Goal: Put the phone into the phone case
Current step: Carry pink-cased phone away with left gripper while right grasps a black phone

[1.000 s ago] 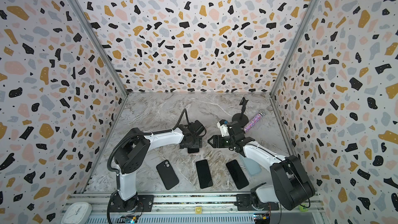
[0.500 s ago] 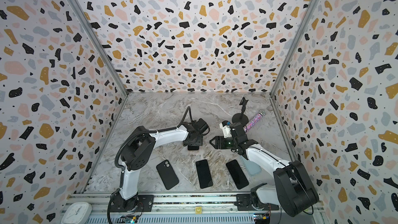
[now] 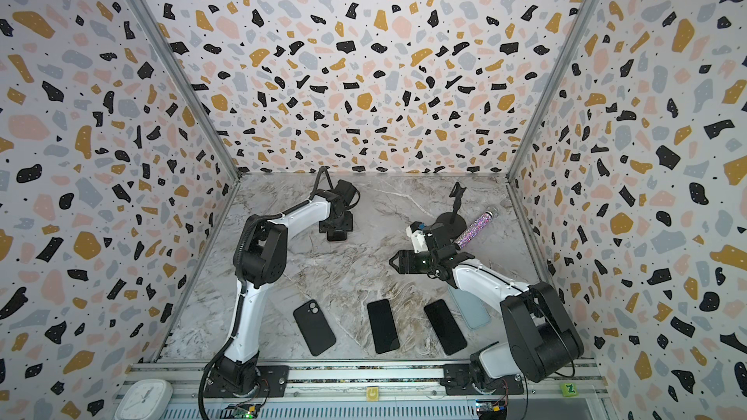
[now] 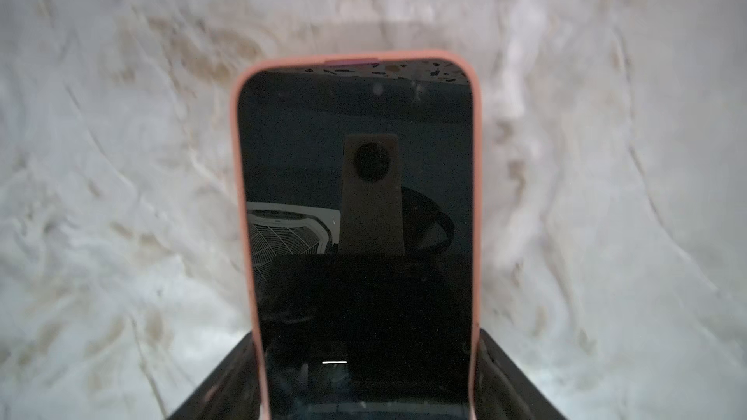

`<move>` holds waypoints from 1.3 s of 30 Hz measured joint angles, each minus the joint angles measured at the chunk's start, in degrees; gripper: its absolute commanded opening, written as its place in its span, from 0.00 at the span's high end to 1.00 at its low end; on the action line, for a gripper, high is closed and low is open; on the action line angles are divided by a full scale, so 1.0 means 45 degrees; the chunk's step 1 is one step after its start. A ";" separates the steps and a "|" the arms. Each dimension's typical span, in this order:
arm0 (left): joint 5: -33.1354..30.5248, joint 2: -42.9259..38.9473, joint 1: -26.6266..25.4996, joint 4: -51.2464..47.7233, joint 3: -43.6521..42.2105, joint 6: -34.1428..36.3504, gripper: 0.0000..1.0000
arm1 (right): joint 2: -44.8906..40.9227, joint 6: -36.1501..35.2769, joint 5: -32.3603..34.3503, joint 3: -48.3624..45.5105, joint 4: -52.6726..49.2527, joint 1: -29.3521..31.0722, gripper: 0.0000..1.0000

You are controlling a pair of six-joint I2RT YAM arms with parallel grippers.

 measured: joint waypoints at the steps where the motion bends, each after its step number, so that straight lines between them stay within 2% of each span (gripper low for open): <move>1: 0.0068 0.0233 0.0087 -0.0087 0.0384 0.0136 0.40 | 0.0078 -0.0010 0.0029 0.0078 -0.0039 0.0044 0.30; 4: 0.0296 0.0787 0.0199 -0.0369 0.1316 0.0515 0.38 | 0.0151 -0.0058 0.0146 0.0185 -0.0180 0.0155 0.30; 8: 0.0510 0.1054 0.0233 -0.0559 0.1787 0.1025 0.26 | 0.0151 -0.0165 0.0287 0.0185 -0.0452 0.0209 0.30; 13: 0.0583 0.0855 0.0296 -0.0369 0.1418 0.1404 0.05 | 0.0015 -0.0321 0.0597 0.0185 -0.1059 0.0379 0.30; 16: 0.0631 0.0253 0.0316 -0.0301 0.0583 0.1511 0.02 | -0.0476 -0.0427 0.1044 0.0185 -0.1836 0.0806 0.29; 18: 0.0724 -0.0466 0.0267 -0.0248 -0.0306 0.1535 0.01 | -0.1039 -0.0413 0.1457 0.0180 -0.2380 0.1341 0.28; 21: 0.0792 -0.2492 0.0019 0.0131 -0.2419 0.1491 0.00 | -0.2288 -0.0029 0.2584 -0.0097 -0.3055 0.2817 0.27; 25: 0.1156 -0.6776 -0.0923 0.1384 -0.6402 0.1039 0.00 | -0.3905 0.1404 0.4046 -0.1146 -0.3779 0.5702 0.26; 29: 0.1987 -1.0161 -0.2050 0.2909 -1.0268 0.0243 0.01 | -0.3667 0.3113 0.5440 -0.1593 -0.4726 0.8364 0.21; 34: 0.2953 -1.1186 -0.2356 0.3823 -1.3546 -0.0597 0.00 | -0.2482 0.4702 0.6547 -0.1443 -0.5328 1.0108 0.15; 39: 0.3764 -1.1676 -0.2356 0.4478 -1.4732 -0.1122 0.00 | -0.1384 0.5396 0.7014 -0.0918 -0.5513 1.0482 0.12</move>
